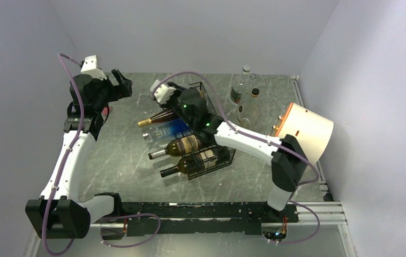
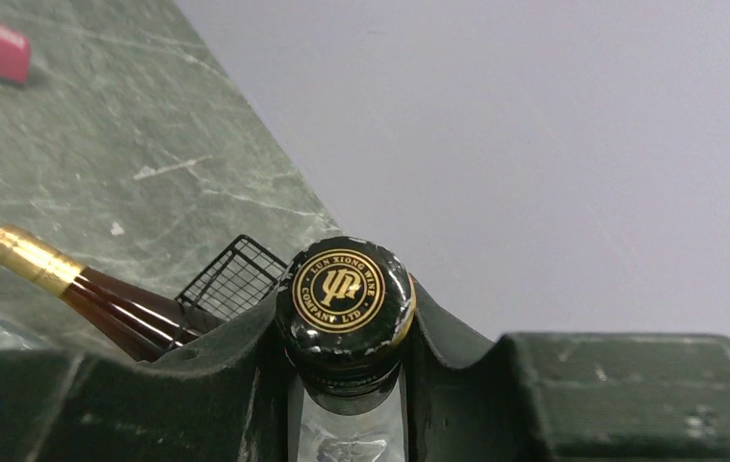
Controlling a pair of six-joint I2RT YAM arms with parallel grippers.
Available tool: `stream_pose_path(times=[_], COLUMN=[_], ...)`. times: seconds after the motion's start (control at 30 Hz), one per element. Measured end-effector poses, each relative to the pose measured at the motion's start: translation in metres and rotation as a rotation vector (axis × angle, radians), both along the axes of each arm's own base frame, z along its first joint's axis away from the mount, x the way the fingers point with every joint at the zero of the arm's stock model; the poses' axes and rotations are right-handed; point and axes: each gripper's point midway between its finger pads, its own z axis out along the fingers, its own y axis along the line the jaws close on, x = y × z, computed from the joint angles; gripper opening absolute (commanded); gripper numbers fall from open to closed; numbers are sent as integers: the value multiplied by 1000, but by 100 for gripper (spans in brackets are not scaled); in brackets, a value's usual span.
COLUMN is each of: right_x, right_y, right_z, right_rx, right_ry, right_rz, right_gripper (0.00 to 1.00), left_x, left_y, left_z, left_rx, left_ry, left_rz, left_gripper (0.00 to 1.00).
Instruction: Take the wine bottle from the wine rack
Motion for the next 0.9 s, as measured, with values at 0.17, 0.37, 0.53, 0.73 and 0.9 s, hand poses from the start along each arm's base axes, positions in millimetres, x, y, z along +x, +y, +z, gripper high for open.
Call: stream_pose_path(times=[0.17, 0.37, 0.53, 0.73, 0.9], right_x=[-4, -10, -20, -43, -69], right_y=[-27, -55, -89, -154, -208], right_z=[24, 47, 80, 124, 131], right_rx=[133, 272, 396, 529, 577], right_ry=[55, 95, 98, 62, 60], right_rz=[-23, -88, -185, -323, -414], right_gripper=[0, 0, 0, 0, 0], left_x=[0, 0, -1, -1, -1], left_y=[-2, -3, -4, -6, -8], left_z=[0, 0, 0, 0, -1], left_rx=[-6, -7, -9, -18, -27], left_ry=[0, 1, 1, 3, 5], left_rz=[-9, -16, -24, -30, -37], left_gripper=[99, 98, 98, 98, 98])
